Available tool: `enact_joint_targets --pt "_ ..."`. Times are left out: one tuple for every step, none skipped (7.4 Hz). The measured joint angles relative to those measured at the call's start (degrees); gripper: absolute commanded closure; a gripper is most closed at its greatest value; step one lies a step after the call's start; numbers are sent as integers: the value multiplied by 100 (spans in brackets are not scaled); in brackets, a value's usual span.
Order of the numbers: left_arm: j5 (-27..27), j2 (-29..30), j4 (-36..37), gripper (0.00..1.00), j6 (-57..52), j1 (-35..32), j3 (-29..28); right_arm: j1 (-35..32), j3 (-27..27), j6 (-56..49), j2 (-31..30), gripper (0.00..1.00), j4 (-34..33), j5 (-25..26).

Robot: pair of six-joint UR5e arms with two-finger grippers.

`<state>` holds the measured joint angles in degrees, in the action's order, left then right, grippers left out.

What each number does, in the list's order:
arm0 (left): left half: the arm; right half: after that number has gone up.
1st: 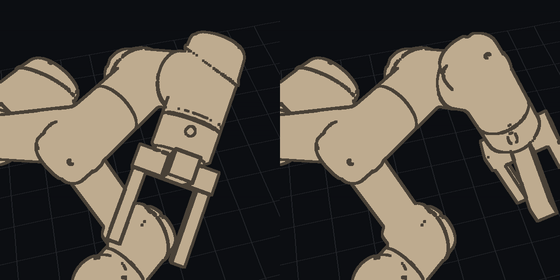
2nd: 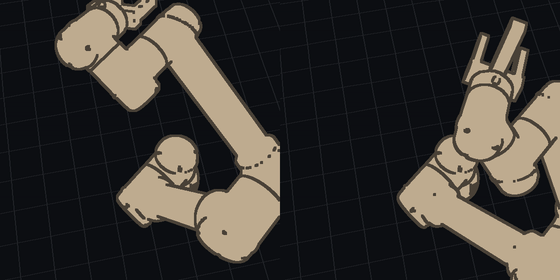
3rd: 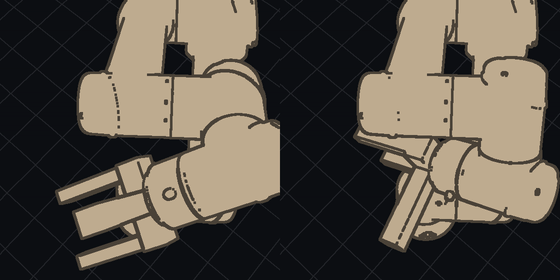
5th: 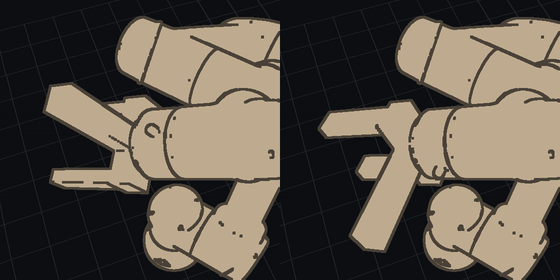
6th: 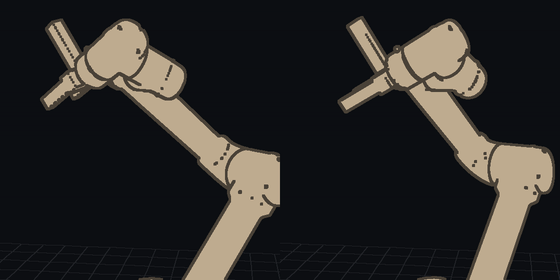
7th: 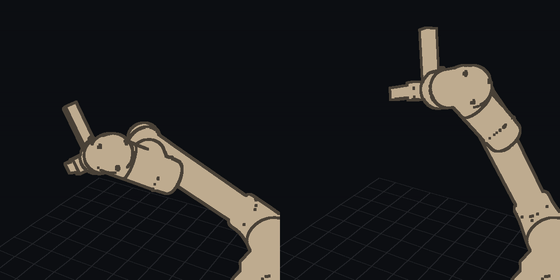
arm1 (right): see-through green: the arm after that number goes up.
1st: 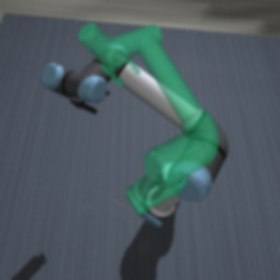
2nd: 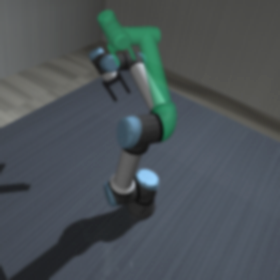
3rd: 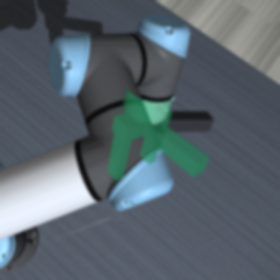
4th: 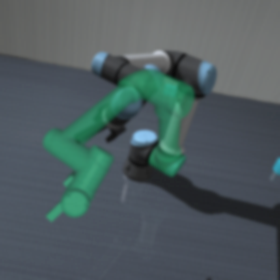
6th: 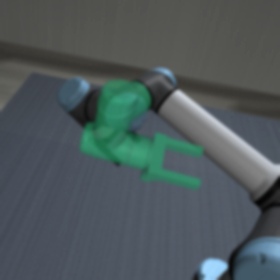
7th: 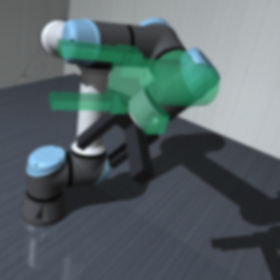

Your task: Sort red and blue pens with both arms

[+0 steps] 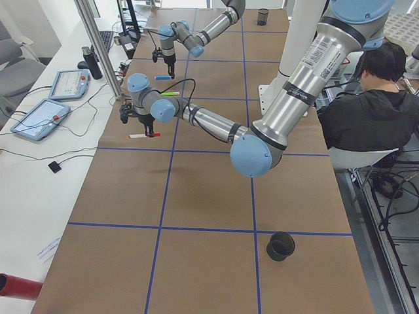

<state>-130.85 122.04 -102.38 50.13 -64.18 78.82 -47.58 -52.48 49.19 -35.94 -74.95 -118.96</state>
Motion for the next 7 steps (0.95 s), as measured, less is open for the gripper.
enact_joint_targets --pt "-73 -88 26 100 -105 -77 84 -78 -63 -55 12 100 -13 -18" --pt "-156 -223 123 100 -282 -165 237 -176 -168 -130 7 100 -49 -33" --pt "-197 -397 293 100 -408 -283 473 -285 -270 -205 -20 100 -104 -32" --pt "-211 -603 561 100 -527 -435 782 -407 -409 -373 -84 100 -262 -8" --pt "-195 -849 947 100 -812 -621 1142 -549 -642 -749 -224 100 -581 44" --pt "-153 -1145 1374 100 -1374 -918 1475 -726 -928 -1291 -445 100 -943 111" --pt "-75 -1452 1662 100 -2079 -1298 1662 -912 -1158 -1768 -674 100 -1223 158"
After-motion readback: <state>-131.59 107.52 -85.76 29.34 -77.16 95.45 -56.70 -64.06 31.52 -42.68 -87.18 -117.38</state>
